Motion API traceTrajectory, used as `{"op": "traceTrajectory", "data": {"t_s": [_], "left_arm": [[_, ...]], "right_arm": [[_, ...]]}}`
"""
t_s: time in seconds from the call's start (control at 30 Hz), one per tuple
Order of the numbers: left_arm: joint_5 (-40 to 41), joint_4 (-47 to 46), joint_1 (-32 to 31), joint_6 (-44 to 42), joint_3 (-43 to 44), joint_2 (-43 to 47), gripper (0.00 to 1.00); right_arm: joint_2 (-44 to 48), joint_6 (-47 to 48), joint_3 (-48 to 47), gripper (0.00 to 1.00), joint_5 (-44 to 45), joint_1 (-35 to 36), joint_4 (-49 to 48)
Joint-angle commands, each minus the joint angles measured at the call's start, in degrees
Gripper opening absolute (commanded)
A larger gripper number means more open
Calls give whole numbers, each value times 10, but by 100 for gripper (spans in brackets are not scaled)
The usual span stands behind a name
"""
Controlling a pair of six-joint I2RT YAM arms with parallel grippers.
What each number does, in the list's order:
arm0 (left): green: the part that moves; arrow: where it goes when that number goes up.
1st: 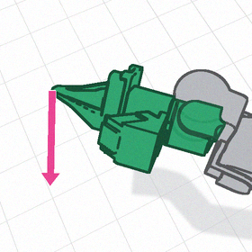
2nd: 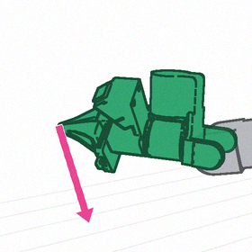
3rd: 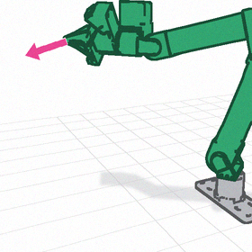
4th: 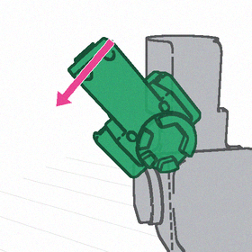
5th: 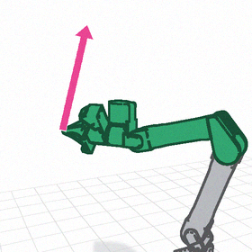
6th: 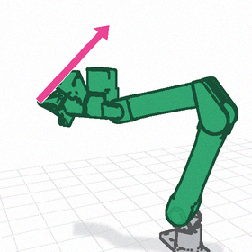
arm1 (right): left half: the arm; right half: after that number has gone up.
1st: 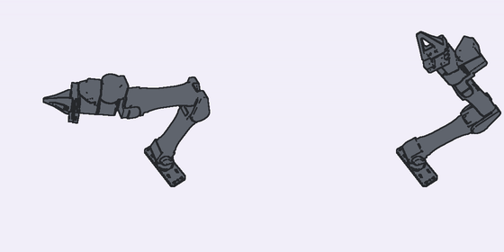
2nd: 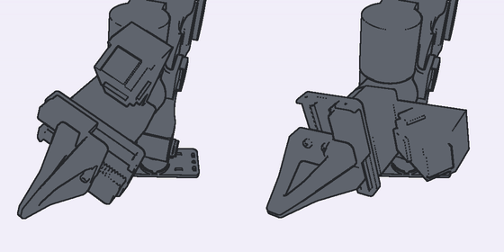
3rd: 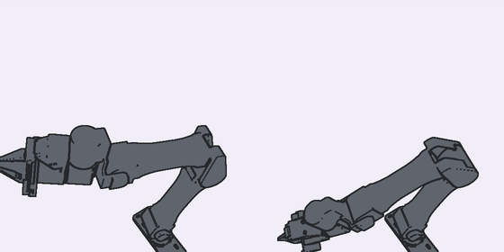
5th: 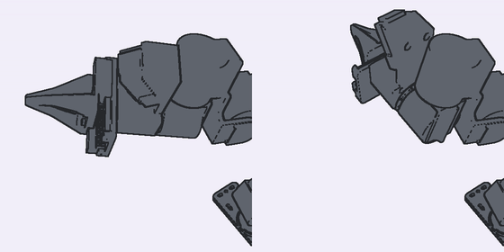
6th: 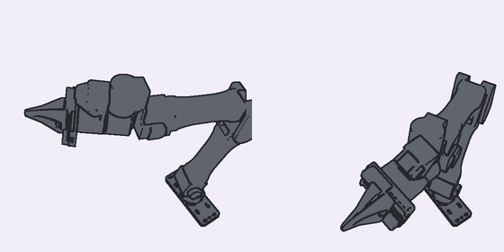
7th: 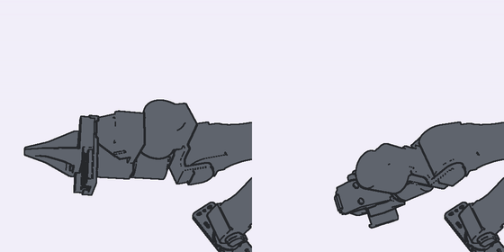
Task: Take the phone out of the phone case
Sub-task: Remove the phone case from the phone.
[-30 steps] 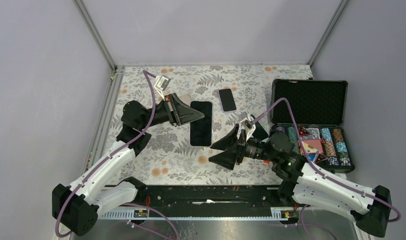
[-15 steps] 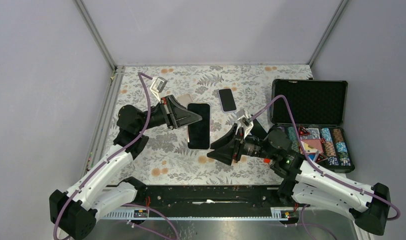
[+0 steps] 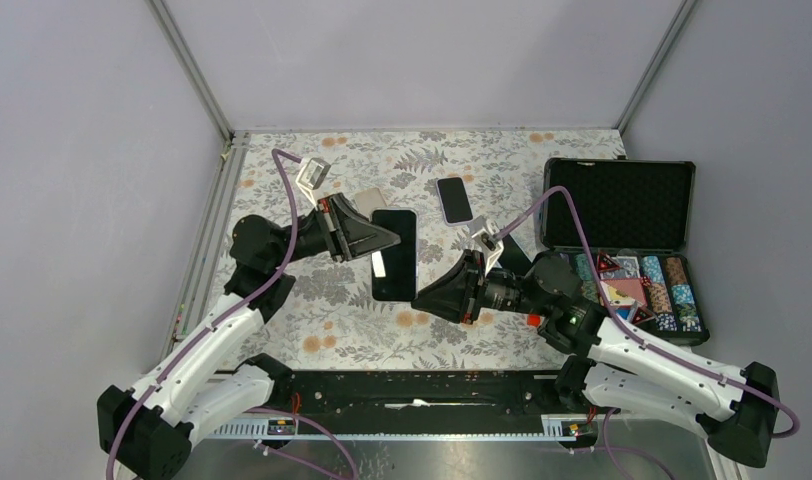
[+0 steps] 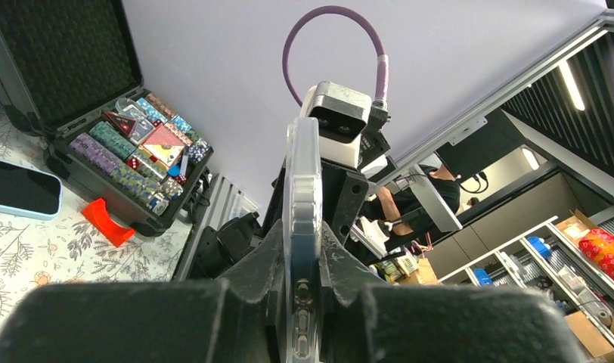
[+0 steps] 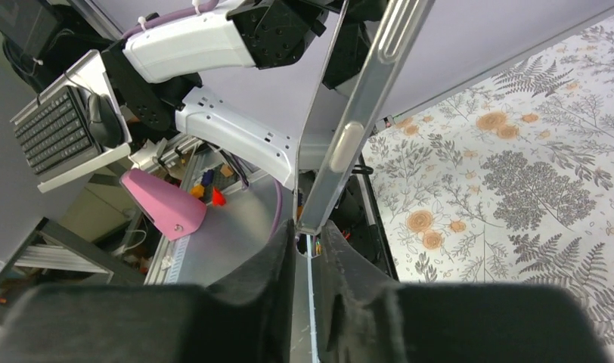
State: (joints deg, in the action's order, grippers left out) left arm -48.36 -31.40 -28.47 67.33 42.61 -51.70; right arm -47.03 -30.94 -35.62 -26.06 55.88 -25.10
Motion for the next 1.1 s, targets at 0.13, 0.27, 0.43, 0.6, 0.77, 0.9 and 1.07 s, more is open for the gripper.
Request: {"op": "traceTrajectory", "data": {"t_s": [0.13, 0.27, 0.43, 0.6, 0.77, 0.9, 1.07], "left_arm": [[-5, -79, -3, 41, 2, 21, 0], [-7, -109, -7, 77, 0, 21, 0], [-4, -108, -18, 85, -5, 24, 0], [2, -100, -22, 87, -7, 30, 0], [6, -89, -25, 86, 0, 32, 0], [23, -77, -30, 84, 7, 26, 0], [32, -46, -42, 82, 46, -7, 0]], "right_arm": [[-8, 16, -32, 1, 8, -2, -9], [-10, 87, -37, 0, 30, -2, 58], [-26, 150, -56, 0, 78, -2, 127], [-36, 166, -65, 0, 119, -2, 164], [-42, 184, -76, 0, 185, -2, 204], [-52, 186, -87, 0, 226, -2, 221], [-69, 163, -106, 0, 299, -2, 236]]}}
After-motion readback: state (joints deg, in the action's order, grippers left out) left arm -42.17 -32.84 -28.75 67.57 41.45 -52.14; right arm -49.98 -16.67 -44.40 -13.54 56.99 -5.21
